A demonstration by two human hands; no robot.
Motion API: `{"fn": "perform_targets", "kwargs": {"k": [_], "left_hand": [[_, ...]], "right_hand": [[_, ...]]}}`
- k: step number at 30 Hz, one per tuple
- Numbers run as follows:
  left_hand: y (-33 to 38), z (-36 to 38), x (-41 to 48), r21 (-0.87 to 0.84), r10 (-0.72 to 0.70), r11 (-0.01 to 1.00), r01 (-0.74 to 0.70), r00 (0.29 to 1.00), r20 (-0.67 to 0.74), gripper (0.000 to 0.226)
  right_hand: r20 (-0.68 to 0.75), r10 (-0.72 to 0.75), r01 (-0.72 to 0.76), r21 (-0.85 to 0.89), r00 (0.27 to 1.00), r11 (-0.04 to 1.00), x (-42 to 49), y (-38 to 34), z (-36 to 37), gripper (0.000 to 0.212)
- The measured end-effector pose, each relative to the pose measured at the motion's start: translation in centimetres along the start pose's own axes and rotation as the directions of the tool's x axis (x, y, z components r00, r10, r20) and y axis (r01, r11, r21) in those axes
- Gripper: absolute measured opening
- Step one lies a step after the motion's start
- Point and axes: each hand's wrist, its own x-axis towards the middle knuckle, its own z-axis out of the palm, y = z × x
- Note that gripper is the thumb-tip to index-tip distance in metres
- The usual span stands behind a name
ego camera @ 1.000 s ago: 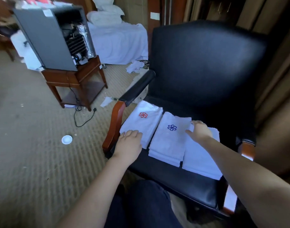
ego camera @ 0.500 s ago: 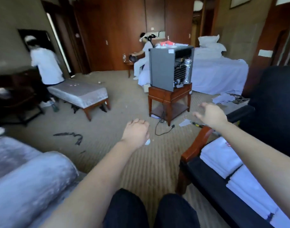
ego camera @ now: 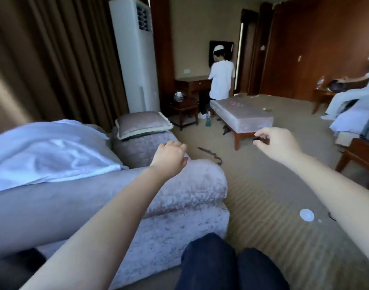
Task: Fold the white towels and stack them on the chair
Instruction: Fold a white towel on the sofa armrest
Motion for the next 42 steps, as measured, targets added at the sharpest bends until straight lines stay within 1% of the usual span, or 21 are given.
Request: {"fn": "perform_targets", "kwargs": {"k": [5,11,15,18,19,22,24,25,27,29,32,35,36,37,39,40,41,42], "left_hand": [[-7.5,-0.6,-5.7,0.07,-0.219,0.973,0.218,0.976,0.01,0.032],[-13.5,-0.5,-11.3,0.093,-0.418,0.904,0.417,0.908,-0.003,0.034],[-16.9,0.9,-13.7,0.1,-0.498,0.863,0.495,0.867,0.004,0.036],[-19.5,1.3,-14.5,0.102,-0.549,0.832,0.545,0.836,0.009,0.035],[-20.3,1.4,-14.6,0.104,-0.57,0.817,0.567,0.822,-0.009,0.034],[-22.6,1.4,-15.1,0.12,-0.585,0.794,0.597,0.802,-0.117,0.033],[-24.5,1.8,-15.8,0.18,-0.619,0.748,0.639,0.769,-0.156,0.038],[-25.2,2.0,-16.3,0.182,-0.639,0.728,0.661,0.751,-0.166,0.038],[-26.1,2.4,-17.0,0.183,-0.646,0.715,0.674,0.738,-0.194,0.034],[-26.5,2.9,-17.4,0.195,-0.646,0.707,0.68,0.733,-0.214,0.03],[-27.3,3.1,-17.3,0.23,-0.604,0.722,0.653,0.756,-0.251,0.025],[-27.9,2.7,-17.3,0.293,-0.545,0.753,0.589,0.808,-0.222,0.031],[-28.0,2.7,-17.4,0.291,-0.545,0.758,0.584,0.812,-0.21,0.036],[-28.2,2.6,-17.6,0.267,-0.562,0.754,0.6,0.8,-0.208,0.039],[-28.8,2.4,-17.7,0.199,-0.582,0.747,0.635,0.768,-0.267,0.033],[-29.1,2.4,-17.8,0.165,-0.573,0.756,0.633,0.762,-0.301,0.028],[-29.4,2.3,-17.9,0.137,-0.545,0.781,0.609,0.772,-0.327,0.021],[-29.6,2.1,-17.9,0.117,-0.515,0.809,0.575,0.791,-0.331,0.018]], "right_hand": [[0.09,-0.221,0.219,0.034,0.971,0.975,1.8,-8.0,3.5,0.029],[0.151,-0.429,0.423,0.074,0.891,0.903,2.7,-16.9,8.2,0.029],[0.191,-0.537,0.512,0.164,0.822,0.843,3.3,-21.0,12.0,0.03],[0.225,-0.58,0.543,0.207,0.783,0.813,3.7,-23.4,14.6,0.03],[0.229,-0.591,0.548,0.227,0.774,0.805,3.9,-24.0,15.6,0.03],[0.244,-0.615,0.555,0.275,0.75,0.785,4.6,-26.1,18.1,0.027],[0.224,-0.632,0.554,0.326,0.742,0.766,4.9,-27.8,19.7,0.025],[0.208,-0.639,0.551,0.357,0.74,0.754,4.9,-28.9,20.4,0.024],[0.191,-0.66,0.553,0.408,0.727,0.727,4.9,-31.3,21.8,0.022],[0.202,-0.692,0.557,0.459,0.693,0.692,4.9,-34.0,23.2,0.022],[0.233,-0.749,0.593,0.485,0.621,0.642,4.9,-37.8,24.8,0.024],[0.317,-0.777,0.608,0.489,0.544,0.625,4.5,-40.7,25.9,0.033],[0.353,-0.775,0.597,0.497,0.524,0.63,4.3,-41.4,26.3,0.036],[0.369,-0.777,0.593,0.504,0.509,0.628,4.1,-41.9,26.6,0.036],[0.37,-0.796,0.614,0.507,0.48,0.605,3.8,-42.6,27.1,0.031],[0.366,-0.801,0.627,0.498,0.474,0.599,3.7,-42.7,27.5,0.021],[0.363,-0.809,0.646,0.486,0.462,0.588,3.6,-42.7,27.4,0.012],[0.345,-0.809,0.657,0.472,0.476,0.588,3.6,-42.7,27.4,0.024]]}}
